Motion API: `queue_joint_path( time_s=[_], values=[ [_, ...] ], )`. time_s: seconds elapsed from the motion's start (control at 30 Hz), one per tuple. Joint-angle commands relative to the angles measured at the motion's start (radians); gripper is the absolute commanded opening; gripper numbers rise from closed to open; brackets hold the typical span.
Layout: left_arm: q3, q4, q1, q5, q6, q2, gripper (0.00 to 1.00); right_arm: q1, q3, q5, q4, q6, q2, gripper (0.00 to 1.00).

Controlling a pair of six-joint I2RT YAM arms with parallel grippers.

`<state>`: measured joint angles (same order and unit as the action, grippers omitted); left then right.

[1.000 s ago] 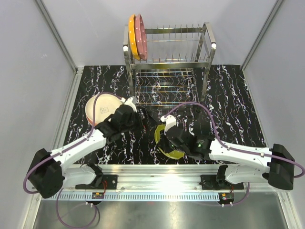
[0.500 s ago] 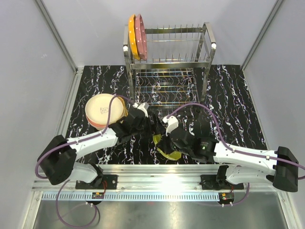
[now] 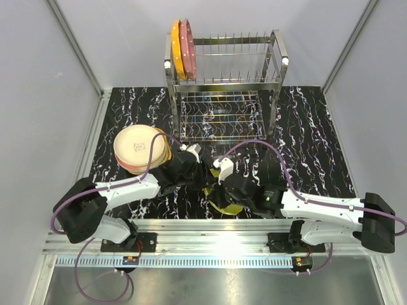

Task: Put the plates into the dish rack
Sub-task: Pass the plate from the right arm to the left, then pass the plate from the left arm to the right

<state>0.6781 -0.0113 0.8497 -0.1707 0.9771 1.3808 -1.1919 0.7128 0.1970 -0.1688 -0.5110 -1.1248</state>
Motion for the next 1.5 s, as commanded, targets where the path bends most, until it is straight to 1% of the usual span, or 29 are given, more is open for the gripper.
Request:
queue_joint_path(
  time_s=[0.0, 0.03, 0.13, 0.23, 0.33, 0.37, 0.5, 0.67, 0.7, 0.73, 0.8, 0.83, 0.93, 0.97, 1.03, 1.07, 1.13, 1.23, 1.47],
  values=[
    [0.020, -0.004, 0.003, 0.017, -0.005, -0.032, 0.40, -0.014, 0.011, 0.002, 0.101, 0.009, -0.010, 0.00],
    [0.024, 0.004, 0.003, 0.023, -0.005, -0.032, 0.36, -0.012, 0.011, 0.004, 0.103, 0.009, -0.015, 0.01],
    [0.046, 0.034, 0.002, 0.037, -0.008, -0.045, 0.31, -0.014, 0.004, 0.002, 0.104, 0.011, -0.021, 0.07],
    [0.054, 0.033, 0.002, 0.036, -0.006, -0.061, 0.31, -0.015, -0.006, 0.005, 0.110, 0.009, -0.023, 0.09],
    [0.058, 0.024, 0.002, 0.042, 0.003, -0.075, 0.28, -0.014, 0.000, 0.004, 0.104, 0.017, -0.032, 0.30],
    [0.061, 0.033, 0.003, 0.046, 0.009, -0.077, 0.22, -0.014, 0.004, 0.007, 0.103, 0.019, -0.033, 0.40],
    [0.090, 0.082, 0.002, 0.079, 0.006, -0.092, 0.11, -0.015, 0.020, 0.004, 0.084, 0.026, -0.029, 0.55],
    [0.116, 0.131, 0.002, 0.097, -0.012, -0.101, 0.07, -0.017, 0.022, 0.013, 0.066, 0.034, -0.015, 0.63],
    [0.126, 0.143, 0.002, 0.105, -0.014, -0.106, 0.07, -0.017, 0.025, 0.021, 0.057, 0.035, -0.010, 0.66],
    [0.132, 0.158, 0.002, 0.126, -0.014, -0.109, 0.05, -0.018, 0.022, 0.027, 0.055, 0.035, -0.004, 0.71],
    [0.144, 0.195, 0.000, 0.151, -0.012, -0.123, 0.02, -0.031, 0.010, 0.053, 0.061, 0.039, 0.023, 0.75],
    [0.146, 0.206, 0.000, 0.166, -0.014, -0.129, 0.02, -0.035, 0.002, 0.067, 0.067, 0.043, 0.032, 0.80],
    [0.161, 0.241, -0.001, 0.207, -0.005, -0.143, 0.02, -0.064, -0.015, 0.133, 0.078, 0.048, 0.051, 0.86],
    [0.164, 0.261, -0.001, 0.215, 0.006, -0.146, 0.00, -0.075, -0.010, 0.183, 0.072, 0.052, 0.040, 0.90],
    [0.172, 0.277, -0.001, 0.230, 0.015, -0.154, 0.00, -0.119, -0.001, 0.251, 0.055, 0.071, 0.019, 0.91],
    [0.173, 0.284, -0.001, 0.234, 0.023, -0.155, 0.00, -0.133, 0.007, 0.321, 0.057, 0.078, -0.015, 0.92],
    [0.179, 0.293, -0.001, 0.241, 0.029, -0.160, 0.00, -0.179, 0.017, 0.413, 0.057, 0.094, -0.077, 0.92],
    [0.195, 0.320, -0.001, 0.244, 0.037, -0.163, 0.00, -0.210, 0.051, 0.479, 0.048, 0.094, -0.144, 0.92],
    [0.241, 0.387, -0.006, 0.217, 0.084, -0.154, 0.00, -0.279, 0.065, 0.685, 0.143, 0.111, -0.314, 0.88]
  ],
)
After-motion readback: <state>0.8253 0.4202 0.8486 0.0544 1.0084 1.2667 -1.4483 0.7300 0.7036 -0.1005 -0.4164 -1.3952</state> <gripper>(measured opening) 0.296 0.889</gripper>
